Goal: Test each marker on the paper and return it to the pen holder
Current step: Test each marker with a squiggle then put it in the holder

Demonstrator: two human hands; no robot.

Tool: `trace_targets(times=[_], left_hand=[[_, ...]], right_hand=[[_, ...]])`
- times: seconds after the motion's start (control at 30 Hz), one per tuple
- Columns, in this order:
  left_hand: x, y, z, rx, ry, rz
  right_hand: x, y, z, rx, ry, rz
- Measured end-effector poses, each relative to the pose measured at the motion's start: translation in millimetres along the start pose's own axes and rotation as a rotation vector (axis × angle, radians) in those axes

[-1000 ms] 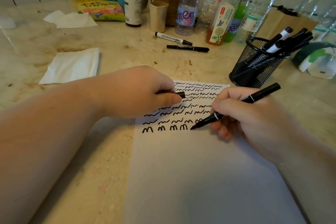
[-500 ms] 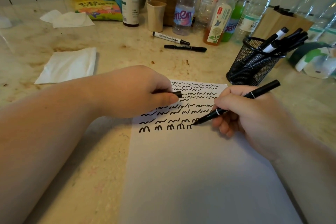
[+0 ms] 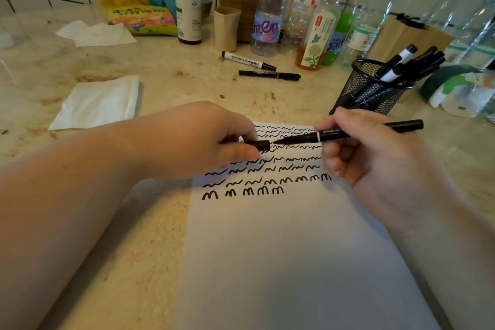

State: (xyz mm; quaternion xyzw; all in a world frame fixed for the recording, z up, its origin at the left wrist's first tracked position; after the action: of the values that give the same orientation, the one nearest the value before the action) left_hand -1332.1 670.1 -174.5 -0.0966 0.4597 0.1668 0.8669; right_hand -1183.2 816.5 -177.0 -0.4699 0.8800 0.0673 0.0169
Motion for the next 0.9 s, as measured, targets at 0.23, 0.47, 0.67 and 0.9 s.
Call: trace_targets(times=[0.23,0.47,0.67,0.9], left_hand=[[0,0,0,-0.002,-0.009,-0.014],[-1,-1,4,0.026,-0.022,-0.005],[0,2,4,0.0,-0.041,-0.003],[-2,-1,8,0.015,0.014,-0.028]], right_hand=[[-2,3,5,0.015,0.037,0.003],[1,0,2,-0.026,-0.084,-0.062],[5,-3,-1,-0.057,-0.112,-0.069],[10,-5,1,-0.097,-0.086,-0.085]])
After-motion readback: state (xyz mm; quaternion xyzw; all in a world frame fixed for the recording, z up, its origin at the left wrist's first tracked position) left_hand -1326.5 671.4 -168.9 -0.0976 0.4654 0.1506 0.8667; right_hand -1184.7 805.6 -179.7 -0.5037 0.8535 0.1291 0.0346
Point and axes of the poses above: each hand's wrist, its own y-axis towards the middle knuckle, its own x-axis out of the palm, z = x × y, the point moved 4 cm from there along y, towards the middle knuckle, and after that the axes turned 12 degrees about -y, right-handed, at the moved point
